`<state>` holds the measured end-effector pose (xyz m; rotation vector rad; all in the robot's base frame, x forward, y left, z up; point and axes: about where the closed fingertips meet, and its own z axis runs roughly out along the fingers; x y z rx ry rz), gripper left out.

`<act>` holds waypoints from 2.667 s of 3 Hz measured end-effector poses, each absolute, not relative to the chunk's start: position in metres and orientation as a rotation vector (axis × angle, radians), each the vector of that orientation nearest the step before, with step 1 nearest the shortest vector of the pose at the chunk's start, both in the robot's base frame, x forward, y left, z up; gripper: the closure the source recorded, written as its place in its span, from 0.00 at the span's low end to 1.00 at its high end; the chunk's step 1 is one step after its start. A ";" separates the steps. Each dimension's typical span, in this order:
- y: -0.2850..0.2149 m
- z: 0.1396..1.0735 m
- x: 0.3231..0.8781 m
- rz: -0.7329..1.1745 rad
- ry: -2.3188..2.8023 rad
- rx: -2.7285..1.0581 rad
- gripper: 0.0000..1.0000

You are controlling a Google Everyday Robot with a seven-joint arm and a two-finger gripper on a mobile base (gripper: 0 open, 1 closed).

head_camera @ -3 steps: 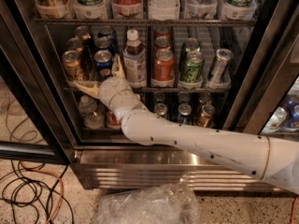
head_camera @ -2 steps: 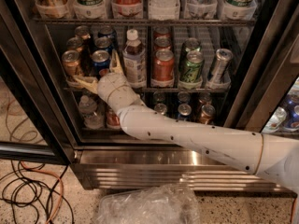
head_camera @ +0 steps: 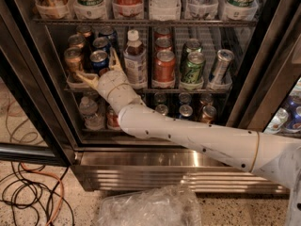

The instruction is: Pick pepsi can from middle shelf of fridge

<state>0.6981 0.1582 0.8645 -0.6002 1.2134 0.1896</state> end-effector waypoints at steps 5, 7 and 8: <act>0.178 0.909 0.661 0.050 0.938 -0.613 1.00; 0.214 0.976 0.614 0.019 0.684 -0.808 1.00; 0.214 0.976 0.614 0.019 0.684 -0.808 1.00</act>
Offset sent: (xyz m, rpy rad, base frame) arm 0.0023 -0.0234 0.0062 0.0124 -0.0725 -0.1227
